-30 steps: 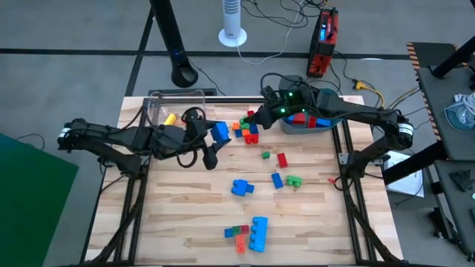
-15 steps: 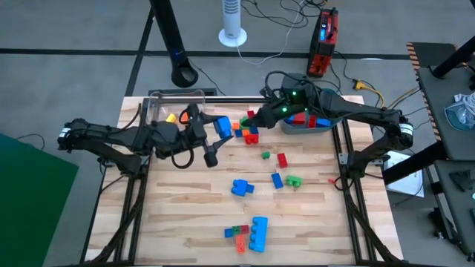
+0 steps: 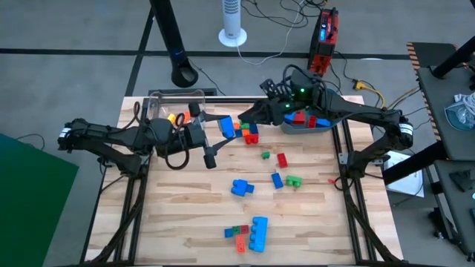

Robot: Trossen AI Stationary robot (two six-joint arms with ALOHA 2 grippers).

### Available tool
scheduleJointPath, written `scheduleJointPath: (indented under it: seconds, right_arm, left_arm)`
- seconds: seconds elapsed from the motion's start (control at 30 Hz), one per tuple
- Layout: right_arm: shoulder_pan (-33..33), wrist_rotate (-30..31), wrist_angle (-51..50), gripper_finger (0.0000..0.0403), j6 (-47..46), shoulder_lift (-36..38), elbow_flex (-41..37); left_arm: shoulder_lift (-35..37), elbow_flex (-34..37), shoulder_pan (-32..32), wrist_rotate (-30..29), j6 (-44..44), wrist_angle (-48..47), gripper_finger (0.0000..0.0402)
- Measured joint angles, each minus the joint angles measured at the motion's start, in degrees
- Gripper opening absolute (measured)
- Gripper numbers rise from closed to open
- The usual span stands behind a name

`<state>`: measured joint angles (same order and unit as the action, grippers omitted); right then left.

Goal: Sort blocks by size
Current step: Put the big blue game piece into the blue bin

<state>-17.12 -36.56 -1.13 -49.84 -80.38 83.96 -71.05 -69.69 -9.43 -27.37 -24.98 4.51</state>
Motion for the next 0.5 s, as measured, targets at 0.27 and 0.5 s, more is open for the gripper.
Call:
scheduleJointPath:
  seconds: [0.27, 0.5]
  right_arm:
    - [0.3, 0.0, 0.1, 0.0357, -0.6, -0.5, 0.0]
    - [0.5, 0.0, 0.1, 0.0357, -0.7, -1.6, 0.0]
  left_arm:
    - [-1.7, 0.0, 0.7, 2.4, 0.0, 1.5, 0.0264]
    - [-3.3, 0.1, 1.8, 4.5, 0.0, 4.7, 0.0264]
